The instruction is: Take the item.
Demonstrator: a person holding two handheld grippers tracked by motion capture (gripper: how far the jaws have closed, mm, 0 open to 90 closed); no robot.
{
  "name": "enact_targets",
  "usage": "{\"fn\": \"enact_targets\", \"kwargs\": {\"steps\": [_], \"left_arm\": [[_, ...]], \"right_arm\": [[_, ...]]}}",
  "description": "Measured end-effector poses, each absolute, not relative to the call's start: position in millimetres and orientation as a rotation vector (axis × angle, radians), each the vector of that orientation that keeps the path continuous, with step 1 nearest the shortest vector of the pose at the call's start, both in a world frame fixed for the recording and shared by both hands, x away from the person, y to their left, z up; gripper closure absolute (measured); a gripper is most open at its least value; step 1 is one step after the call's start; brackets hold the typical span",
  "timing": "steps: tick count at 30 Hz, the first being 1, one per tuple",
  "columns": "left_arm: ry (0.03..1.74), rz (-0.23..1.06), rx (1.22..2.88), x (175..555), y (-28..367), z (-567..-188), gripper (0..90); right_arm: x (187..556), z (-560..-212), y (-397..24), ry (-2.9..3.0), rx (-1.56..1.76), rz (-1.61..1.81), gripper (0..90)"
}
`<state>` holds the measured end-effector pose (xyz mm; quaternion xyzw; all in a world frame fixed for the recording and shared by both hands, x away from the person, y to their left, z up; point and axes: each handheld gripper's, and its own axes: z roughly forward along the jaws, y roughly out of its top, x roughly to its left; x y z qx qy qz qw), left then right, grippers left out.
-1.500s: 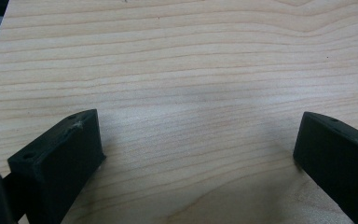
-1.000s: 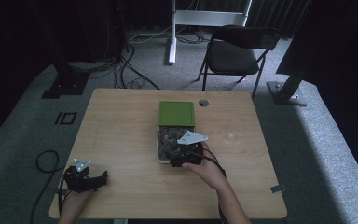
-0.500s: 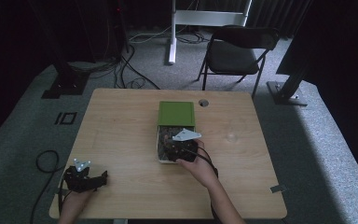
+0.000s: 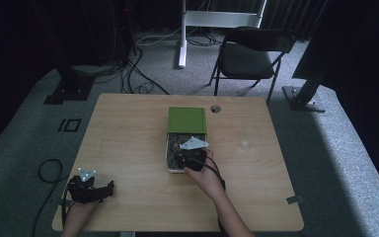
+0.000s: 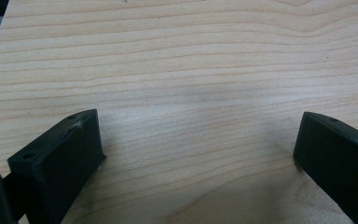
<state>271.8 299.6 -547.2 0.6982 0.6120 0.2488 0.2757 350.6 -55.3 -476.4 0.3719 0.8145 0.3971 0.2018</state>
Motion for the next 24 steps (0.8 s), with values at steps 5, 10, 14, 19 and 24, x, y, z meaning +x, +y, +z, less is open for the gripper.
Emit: {"fn": "enact_targets", "kwargs": {"steps": [5, 10, 14, 19, 24], "left_arm": [[1.644, 0.669, 1.876, 272, 300, -547, 1.7], [1.645, 0.669, 1.875, 272, 300, -547, 1.7], [1.645, 0.669, 1.876, 272, 300, -547, 1.7], [1.645, 0.668, 1.877, 272, 300, -547, 1.7], [1.645, 0.669, 1.876, 272, 300, -547, 1.7]], "right_arm": [[351, -479, -52, 2.276, 1.029, 1.073, 64.2], [353, -481, -52, 2.277, 1.045, 1.071, 73.2], [353, -481, -55, 2.27, 1.061, 1.107, 78.6], [350, -477, -58, 2.27, 1.047, 1.133, 80.0], [349, -471, -64, 2.254, 1.046, 1.18, 80.6]]}}
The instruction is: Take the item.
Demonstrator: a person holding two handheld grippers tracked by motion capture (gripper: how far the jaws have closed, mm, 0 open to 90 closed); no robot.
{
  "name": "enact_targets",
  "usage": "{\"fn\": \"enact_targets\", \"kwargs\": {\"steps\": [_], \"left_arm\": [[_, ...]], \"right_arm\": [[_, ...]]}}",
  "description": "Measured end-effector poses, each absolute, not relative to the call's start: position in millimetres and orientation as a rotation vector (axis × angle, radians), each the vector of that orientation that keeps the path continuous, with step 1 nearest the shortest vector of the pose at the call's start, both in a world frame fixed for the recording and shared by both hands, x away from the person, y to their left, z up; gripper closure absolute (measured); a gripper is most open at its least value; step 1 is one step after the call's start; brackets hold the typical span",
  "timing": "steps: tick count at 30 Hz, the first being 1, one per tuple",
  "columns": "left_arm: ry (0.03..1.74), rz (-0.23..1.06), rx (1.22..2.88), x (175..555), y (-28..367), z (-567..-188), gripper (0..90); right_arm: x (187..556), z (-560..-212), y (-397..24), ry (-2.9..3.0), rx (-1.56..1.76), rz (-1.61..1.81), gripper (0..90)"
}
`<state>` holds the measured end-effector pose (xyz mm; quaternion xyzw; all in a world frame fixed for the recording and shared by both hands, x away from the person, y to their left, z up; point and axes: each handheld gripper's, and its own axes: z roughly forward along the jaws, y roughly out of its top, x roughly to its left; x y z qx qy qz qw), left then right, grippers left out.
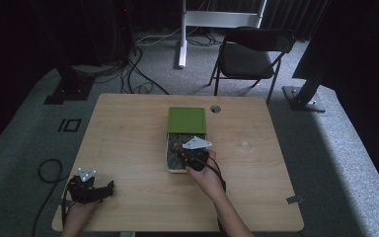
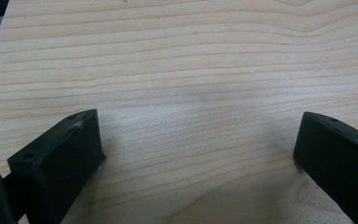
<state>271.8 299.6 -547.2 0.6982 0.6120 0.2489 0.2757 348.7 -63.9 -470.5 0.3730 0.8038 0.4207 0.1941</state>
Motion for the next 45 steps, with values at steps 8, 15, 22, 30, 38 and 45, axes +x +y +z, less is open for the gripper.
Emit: {"fn": "enact_targets", "kwargs": {"steps": [8, 15, 22, 30, 38, 45], "left_arm": [[1.646, 0.669, 1.871, 272, 299, -547, 1.7], [1.645, 0.669, 1.874, 272, 299, -547, 1.6], [1.645, 0.669, 1.874, 272, 299, -547, 1.7], [1.645, 0.669, 1.874, 272, 299, -547, 1.7], [1.645, 0.669, 1.874, 272, 299, -547, 1.7], [1.645, 0.669, 1.874, 272, 299, -547, 1.7]], "right_arm": [[344, -460, -70, 2.252, 1.03, 1.219, 80.9], [340, -447, -75, 2.233, 1.013, 1.265, 81.1], [338, -437, -80, 2.216, 1.0, 1.29, 81.2], [339, -426, -90, 2.191, 1.004, 1.326, 81.2], [341, -420, -105, 2.165, 1.019, 1.328, 81.2], [341, -420, -116, 2.156, 1.033, 1.33, 81.3]]}}
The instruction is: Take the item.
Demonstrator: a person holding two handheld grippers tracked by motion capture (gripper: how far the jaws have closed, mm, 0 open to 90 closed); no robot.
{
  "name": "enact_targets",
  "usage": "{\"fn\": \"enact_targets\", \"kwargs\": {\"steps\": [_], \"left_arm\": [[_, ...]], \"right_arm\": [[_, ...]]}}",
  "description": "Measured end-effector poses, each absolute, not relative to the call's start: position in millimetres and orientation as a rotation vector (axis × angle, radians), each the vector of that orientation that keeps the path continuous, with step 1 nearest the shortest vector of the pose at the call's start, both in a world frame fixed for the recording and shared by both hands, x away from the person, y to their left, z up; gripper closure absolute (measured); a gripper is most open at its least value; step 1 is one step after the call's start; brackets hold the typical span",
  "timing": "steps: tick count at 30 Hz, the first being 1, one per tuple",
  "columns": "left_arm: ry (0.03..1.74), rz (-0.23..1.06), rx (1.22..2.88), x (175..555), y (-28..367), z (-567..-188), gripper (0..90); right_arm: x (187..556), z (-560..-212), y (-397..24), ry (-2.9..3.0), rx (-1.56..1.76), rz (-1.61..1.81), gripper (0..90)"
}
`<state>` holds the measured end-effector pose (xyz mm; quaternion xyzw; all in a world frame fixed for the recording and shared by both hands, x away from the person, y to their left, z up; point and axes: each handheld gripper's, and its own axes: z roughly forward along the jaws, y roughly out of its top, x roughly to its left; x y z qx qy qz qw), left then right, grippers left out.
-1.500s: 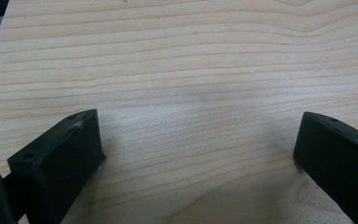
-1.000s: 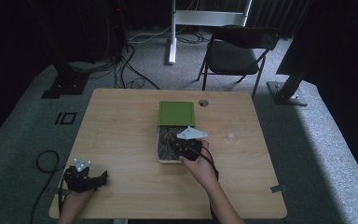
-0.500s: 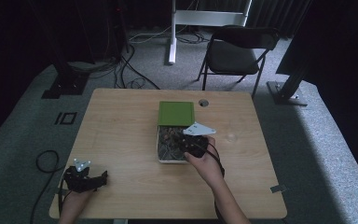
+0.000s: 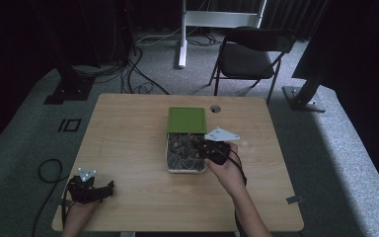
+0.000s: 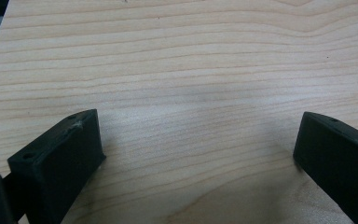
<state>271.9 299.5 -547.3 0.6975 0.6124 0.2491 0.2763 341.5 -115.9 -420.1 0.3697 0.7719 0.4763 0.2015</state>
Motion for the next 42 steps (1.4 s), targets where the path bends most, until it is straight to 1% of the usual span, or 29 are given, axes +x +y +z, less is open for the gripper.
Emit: {"fn": "enact_targets", "kwargs": {"steps": [17, 42], "left_arm": [[1.645, 0.669, 1.874, 272, 299, -547, 1.6], [1.645, 0.669, 1.874, 272, 299, -547, 1.7]], "right_arm": [[343, -415, -148, 2.108, 1.089, 1.342, 81.3], [344, -403, -208, 2.0, 1.161, 1.289, 81.2]]}}
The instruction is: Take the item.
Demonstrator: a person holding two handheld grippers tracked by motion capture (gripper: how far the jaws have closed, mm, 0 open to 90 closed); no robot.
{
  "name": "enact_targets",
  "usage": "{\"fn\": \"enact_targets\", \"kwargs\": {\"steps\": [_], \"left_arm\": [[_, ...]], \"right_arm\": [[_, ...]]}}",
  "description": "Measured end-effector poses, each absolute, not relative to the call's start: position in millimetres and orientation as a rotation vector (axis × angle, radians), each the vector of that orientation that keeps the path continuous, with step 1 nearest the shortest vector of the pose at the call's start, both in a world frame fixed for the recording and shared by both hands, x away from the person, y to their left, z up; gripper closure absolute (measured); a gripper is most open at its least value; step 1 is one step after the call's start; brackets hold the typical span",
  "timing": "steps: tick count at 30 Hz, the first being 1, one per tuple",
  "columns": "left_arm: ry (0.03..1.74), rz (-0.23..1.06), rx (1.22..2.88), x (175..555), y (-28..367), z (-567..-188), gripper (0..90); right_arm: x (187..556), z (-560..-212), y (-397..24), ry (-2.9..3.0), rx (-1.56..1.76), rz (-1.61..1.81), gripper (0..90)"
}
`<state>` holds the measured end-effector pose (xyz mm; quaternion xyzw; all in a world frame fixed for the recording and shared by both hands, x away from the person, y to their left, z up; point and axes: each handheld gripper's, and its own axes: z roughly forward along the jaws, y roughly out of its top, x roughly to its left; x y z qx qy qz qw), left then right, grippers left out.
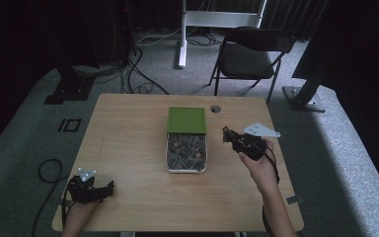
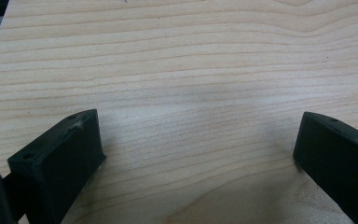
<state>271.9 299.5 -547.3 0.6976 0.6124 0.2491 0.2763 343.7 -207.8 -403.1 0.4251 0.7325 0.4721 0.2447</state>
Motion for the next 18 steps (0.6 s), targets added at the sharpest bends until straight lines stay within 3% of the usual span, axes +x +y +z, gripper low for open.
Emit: {"fn": "enact_targets", "kwargs": {"steps": [18], "left_arm": [[1.645, 0.669, 1.874, 272, 299, -547, 1.7]], "right_arm": [[349, -404, -248, 1.921, 1.227, 1.243, 81.2]]}}
